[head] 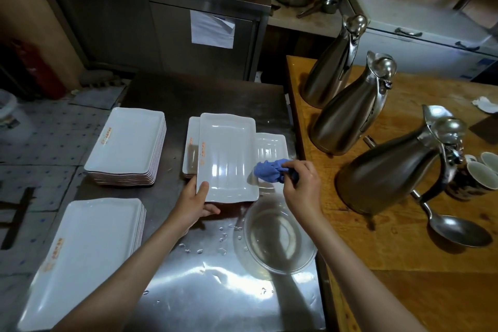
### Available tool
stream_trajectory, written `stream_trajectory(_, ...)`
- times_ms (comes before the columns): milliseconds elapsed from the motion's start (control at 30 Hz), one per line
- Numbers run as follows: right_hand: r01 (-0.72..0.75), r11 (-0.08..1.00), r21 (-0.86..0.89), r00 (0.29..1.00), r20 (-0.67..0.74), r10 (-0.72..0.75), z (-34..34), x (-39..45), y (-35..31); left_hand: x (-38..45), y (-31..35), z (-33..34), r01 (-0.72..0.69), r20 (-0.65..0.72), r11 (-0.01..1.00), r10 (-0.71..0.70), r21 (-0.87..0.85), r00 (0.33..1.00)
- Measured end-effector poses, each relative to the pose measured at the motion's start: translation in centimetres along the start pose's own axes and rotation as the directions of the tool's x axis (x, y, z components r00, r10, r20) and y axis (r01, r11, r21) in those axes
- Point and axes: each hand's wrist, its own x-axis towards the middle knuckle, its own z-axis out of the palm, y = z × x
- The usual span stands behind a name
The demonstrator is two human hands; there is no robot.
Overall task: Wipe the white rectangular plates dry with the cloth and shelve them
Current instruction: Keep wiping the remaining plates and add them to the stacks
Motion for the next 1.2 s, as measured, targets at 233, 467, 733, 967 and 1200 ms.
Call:
stream_trajectory(233, -0.005, 1.000, 0.007, 1.000, 0.011, 0.005, 1.3, 0.4, -0.5, 1.2, -0.4, -1.2, 0.028, -0.009, 1.000, -0.028, -0.005, 1.000)
stream_trajectory(467, 0.001, 1.000, 0.020, 1.000, 0.002, -0.001, 2.5, 0.9, -0.5, 2.4, -0.8, -2.3, 0.049, -0.028, 0.999, -0.048, 0.017, 0.998)
stream_trajectory(733, 0.001, 0.999, 0.032, 1.000, 0.029, -0.002, 4.0, 1.2, -1.1, 4.9, -1.5, -3.9, 0.121, -0.077, 0.986, -0.113, 0.119, 0.991)
stream_trajectory(967, -0.024, 0.999, 0.035, 0.999, 0.042, 0.022, 5.2, 1.3, -1.5, 6.7, -1.7, -4.9, 0.162, -0.071, 0.974, -0.152, 0.159, 0.986)
stream_trajectory(1200, -0.043, 0.999, 0.024, 0.998, 0.037, 0.042, 5.5, 1.4, -1.5, 8.5, -1.2, -5.4, 0.079, -0.086, 0.953, -0.056, 0.294, 0.995)
